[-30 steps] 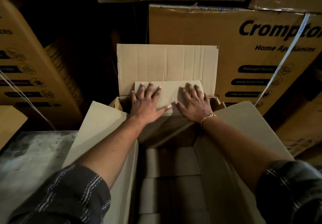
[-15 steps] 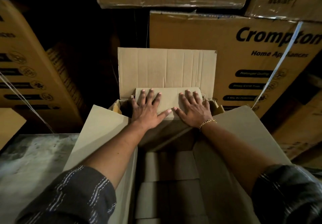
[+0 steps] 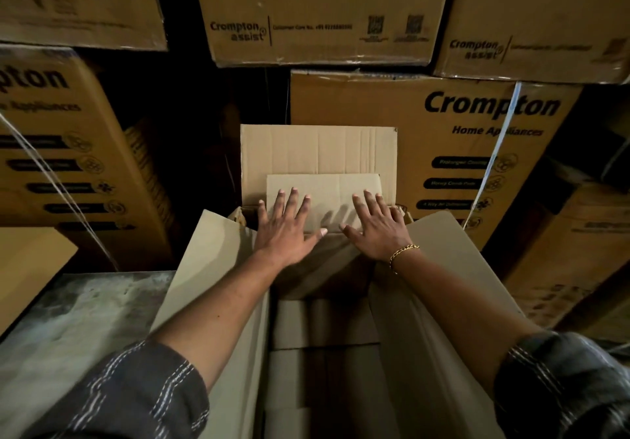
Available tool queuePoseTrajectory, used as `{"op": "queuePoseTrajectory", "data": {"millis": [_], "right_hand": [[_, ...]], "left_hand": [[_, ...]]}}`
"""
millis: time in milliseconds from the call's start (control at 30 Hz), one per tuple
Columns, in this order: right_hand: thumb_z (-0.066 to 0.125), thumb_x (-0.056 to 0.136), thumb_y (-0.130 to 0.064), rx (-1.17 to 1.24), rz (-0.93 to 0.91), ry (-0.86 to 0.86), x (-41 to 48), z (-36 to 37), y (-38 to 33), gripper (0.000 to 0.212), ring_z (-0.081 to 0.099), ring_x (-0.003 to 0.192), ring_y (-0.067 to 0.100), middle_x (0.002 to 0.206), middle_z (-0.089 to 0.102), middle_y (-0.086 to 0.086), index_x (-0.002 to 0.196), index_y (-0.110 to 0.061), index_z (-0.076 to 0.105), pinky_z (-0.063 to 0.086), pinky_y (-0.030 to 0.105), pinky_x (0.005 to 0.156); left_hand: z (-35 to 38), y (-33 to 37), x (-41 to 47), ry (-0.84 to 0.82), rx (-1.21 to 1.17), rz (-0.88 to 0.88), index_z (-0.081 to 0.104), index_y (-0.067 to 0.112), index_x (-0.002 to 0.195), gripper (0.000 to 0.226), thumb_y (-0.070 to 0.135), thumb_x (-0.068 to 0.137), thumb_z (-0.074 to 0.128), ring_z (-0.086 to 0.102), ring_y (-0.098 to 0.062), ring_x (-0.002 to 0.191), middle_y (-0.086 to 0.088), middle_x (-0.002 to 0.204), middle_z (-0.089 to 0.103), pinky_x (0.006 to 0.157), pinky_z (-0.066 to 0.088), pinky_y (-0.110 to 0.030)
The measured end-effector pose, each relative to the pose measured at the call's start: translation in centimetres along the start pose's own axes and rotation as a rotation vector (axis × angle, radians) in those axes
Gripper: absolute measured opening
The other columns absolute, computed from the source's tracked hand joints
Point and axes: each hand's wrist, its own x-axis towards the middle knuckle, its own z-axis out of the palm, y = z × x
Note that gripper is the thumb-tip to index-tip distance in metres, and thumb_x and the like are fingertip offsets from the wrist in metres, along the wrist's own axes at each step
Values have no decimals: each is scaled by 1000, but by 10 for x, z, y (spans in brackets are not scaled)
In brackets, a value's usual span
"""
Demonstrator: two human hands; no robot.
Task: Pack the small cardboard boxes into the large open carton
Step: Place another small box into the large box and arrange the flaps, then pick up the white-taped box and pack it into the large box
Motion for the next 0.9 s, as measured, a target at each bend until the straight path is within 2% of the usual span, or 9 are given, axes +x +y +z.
{"op": "queuePoseTrajectory", "data": {"millis": [567,733,900], "right_hand": [[15,91,-77,14,-58,75,-168,-59,-29,86,-3,155,28,169,-1,5,160,-26,5,1,53,121],[16,92,-75,10,-145,122,-187,-84,-76,85,0,155,28,169,0,5,160,-26,5,4,54,121],[19,94,-73,10,-279,199,-186,-111,-168,83,2,155,27,169,2,4,160,-24,9,9,53,122]], "left_hand": [[-104,-1,-199,91,52,-16,2,26,160,86,77,93,16,-13,-26,153,-5,168,-12,121,0,-58],[-130,-34,-245,175,70,-47,2,27,161,88,79,91,12,-11,-25,154,-3,168,-10,122,-1,-56],[-161,-95,-294,240,100,-137,6,26,161,86,77,92,17,-7,-26,154,-4,169,-6,121,2,-58]]}}
